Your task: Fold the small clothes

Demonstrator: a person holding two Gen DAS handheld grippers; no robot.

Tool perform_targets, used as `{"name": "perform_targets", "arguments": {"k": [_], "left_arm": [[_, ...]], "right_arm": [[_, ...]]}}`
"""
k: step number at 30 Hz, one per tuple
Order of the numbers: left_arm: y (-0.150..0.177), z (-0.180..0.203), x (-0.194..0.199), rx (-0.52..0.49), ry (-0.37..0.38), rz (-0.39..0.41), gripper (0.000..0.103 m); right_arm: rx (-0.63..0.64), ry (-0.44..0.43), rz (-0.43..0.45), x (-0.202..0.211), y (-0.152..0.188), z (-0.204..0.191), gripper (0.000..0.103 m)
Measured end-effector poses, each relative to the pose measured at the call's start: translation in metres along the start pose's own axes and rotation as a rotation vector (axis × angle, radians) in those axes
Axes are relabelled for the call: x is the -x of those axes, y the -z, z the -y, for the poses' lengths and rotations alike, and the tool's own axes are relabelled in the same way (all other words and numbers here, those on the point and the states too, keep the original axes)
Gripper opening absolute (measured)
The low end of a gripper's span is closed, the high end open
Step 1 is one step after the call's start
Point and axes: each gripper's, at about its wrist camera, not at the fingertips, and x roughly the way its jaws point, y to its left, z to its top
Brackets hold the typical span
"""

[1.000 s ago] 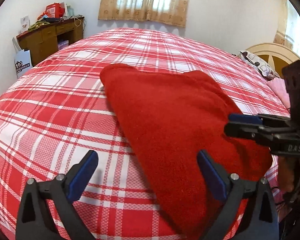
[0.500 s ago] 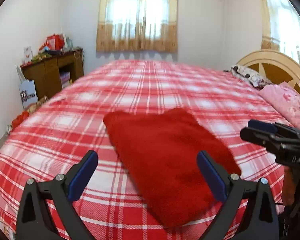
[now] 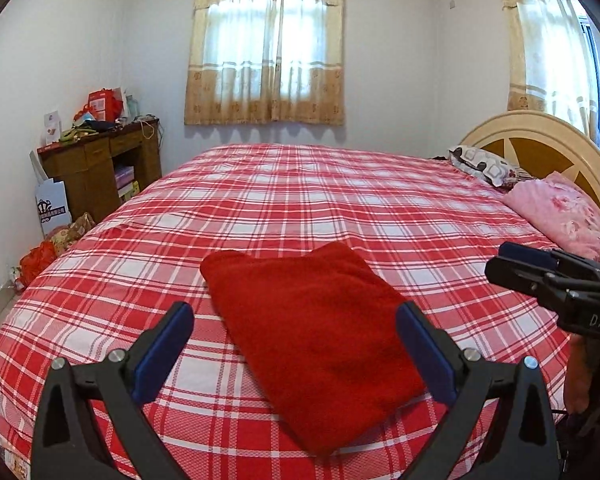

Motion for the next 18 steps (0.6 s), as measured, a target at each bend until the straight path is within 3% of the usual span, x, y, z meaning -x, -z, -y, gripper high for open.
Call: {"name": "perform_targets", "arguments": {"k": [18], "left_arm": [[0.001, 0.0021, 0.0032, 0.006, -0.002, 0.007, 0.103]], "right_arm": [[0.009, -0.007, 0.004, 0.0035, 0.0036, -0.0042, 0.062]]}}
